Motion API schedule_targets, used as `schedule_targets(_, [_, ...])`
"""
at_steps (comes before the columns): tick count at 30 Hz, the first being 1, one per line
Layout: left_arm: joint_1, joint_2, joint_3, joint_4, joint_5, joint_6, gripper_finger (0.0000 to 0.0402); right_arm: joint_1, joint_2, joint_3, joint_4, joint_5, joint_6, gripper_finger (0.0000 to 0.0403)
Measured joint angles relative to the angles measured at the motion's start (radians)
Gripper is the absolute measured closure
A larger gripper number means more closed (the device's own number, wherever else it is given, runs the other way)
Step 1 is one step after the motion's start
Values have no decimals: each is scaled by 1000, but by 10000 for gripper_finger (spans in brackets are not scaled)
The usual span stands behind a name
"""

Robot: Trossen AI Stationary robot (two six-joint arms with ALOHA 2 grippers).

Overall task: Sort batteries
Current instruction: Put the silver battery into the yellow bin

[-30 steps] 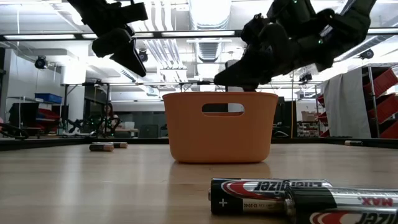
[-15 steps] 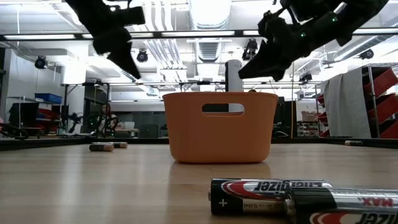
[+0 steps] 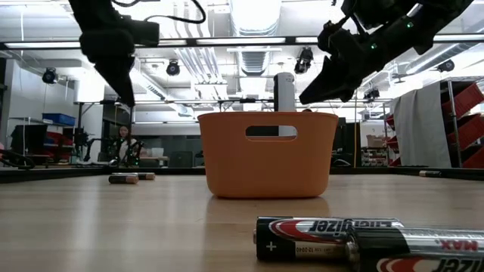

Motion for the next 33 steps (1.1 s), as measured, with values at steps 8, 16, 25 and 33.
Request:
schedule_targets(8, [61, 1, -38, -14, -19, -1, 279, -3, 0, 24, -104, -18, 62, 306])
schedule_targets(16, [153, 3, -152, 6, 64, -21, 279, -11, 0, 125, -256, -16, 91, 292])
schedule_targets(25, [221, 5, -210, 61, 84, -56, 279, -11, 0, 177, -263, -16, 55, 279])
schedule_targets(33, [322, 35, -203, 121, 88, -45, 278, -11, 0, 179, -263, -15, 55, 273])
